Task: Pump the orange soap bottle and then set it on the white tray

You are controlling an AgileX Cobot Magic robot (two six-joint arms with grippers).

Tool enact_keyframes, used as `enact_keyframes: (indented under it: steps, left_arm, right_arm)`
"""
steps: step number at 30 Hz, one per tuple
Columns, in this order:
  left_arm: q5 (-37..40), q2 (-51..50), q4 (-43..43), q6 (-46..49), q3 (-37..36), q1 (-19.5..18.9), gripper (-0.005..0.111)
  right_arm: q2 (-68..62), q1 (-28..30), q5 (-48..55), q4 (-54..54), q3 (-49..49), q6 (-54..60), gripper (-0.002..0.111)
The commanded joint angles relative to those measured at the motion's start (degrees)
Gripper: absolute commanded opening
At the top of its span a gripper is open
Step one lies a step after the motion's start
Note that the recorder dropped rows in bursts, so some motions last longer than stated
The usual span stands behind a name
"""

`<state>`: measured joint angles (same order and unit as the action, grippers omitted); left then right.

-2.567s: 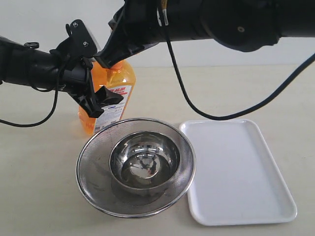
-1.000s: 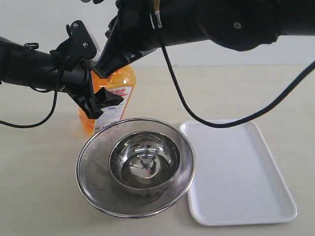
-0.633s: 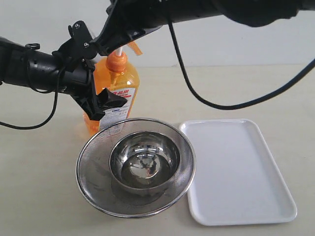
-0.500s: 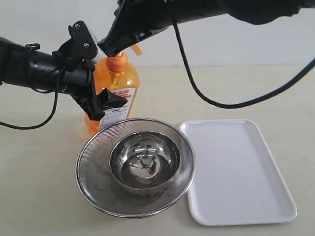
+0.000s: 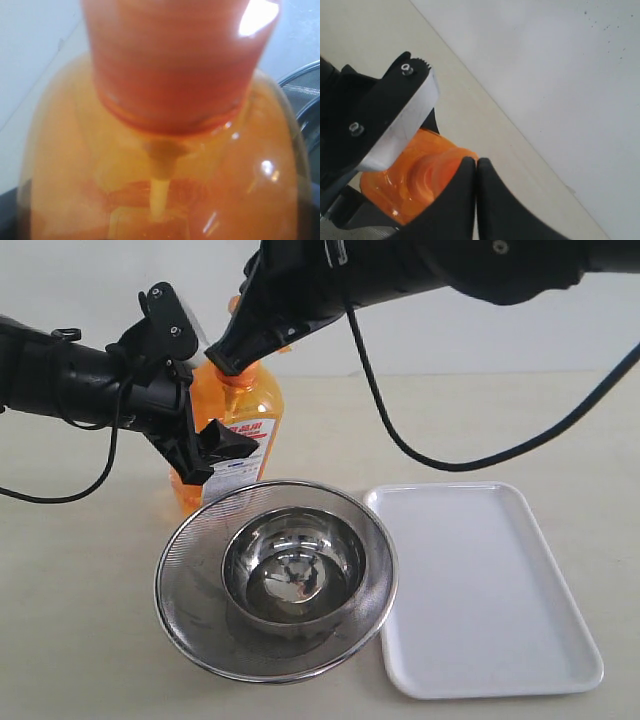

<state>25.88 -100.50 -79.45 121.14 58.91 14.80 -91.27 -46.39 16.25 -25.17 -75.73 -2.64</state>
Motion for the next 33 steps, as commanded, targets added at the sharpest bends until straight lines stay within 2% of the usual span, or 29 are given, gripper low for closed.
enact_keyframes:
  steps: [1, 14, 33]
  left_arm:
    - [0.53, -0.22, 0.42, -0.94, -0.65, 0.43, 0.005]
    - [0.68, -0.22, 0.42, -0.94, -0.65, 0.43, 0.005]
    - [0.78, -0.22, 0.42, -0.94, -0.65, 0.43, 0.005]
  right_arm:
    - [-0.78, 0.21, 0.06, 0.22, -0.23, 0.05, 0.000]
    - [-1.40, 0.10, 5.49, 5.34, -0.23, 0.05, 0.000]
    - [-1.40, 0.10, 4.92, 9.16, 2.41, 0.65, 0.000]
